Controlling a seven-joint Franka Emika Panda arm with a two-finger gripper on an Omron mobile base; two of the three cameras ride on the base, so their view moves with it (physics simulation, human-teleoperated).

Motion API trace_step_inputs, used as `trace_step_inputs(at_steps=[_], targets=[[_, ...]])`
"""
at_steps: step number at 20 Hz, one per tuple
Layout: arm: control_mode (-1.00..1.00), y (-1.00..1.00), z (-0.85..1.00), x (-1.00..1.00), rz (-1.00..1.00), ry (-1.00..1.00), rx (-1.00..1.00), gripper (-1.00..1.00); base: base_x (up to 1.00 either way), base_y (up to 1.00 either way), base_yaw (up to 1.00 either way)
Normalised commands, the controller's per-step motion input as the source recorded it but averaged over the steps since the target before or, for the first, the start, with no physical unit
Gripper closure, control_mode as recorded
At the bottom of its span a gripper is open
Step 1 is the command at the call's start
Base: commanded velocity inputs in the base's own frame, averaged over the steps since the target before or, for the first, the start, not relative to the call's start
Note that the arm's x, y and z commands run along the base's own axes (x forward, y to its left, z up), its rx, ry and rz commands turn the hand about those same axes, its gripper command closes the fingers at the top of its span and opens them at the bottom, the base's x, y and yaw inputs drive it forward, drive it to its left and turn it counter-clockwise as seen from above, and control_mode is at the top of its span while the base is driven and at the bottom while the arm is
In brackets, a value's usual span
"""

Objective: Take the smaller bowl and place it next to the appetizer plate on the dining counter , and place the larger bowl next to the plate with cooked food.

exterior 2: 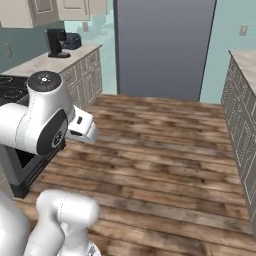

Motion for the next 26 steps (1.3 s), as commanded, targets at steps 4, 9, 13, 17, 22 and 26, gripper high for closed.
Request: trace_step_inputs(at_steps=[4,9,13,17,22,26], targets=[[1.0,0.0,0.0,0.0,0.0,0.0,0.0,-1.0,1.0,0.14,-0.09],[1.0,0.0,0.0,0.0,0.0,0.0,0.0,-1.0,1.0,0.12,-0.08],[1.0,0.0,0.0,0.0,0.0,0.0,0.0,-1.0,1.0,0.16,-0.08],[1.0,0.0,0.0,0.0,0.0,0.0,0.0,-1.0,1.0,0.17,-0.08],[1.0,0.0,0.0,0.0,0.0,0.0,0.0,-1.0,1.0,0.21,-0.08],[1.0,0.0,0.0,0.0,0.0,0.0,0.0,-1.0,1.0,0.21,-0.05]])
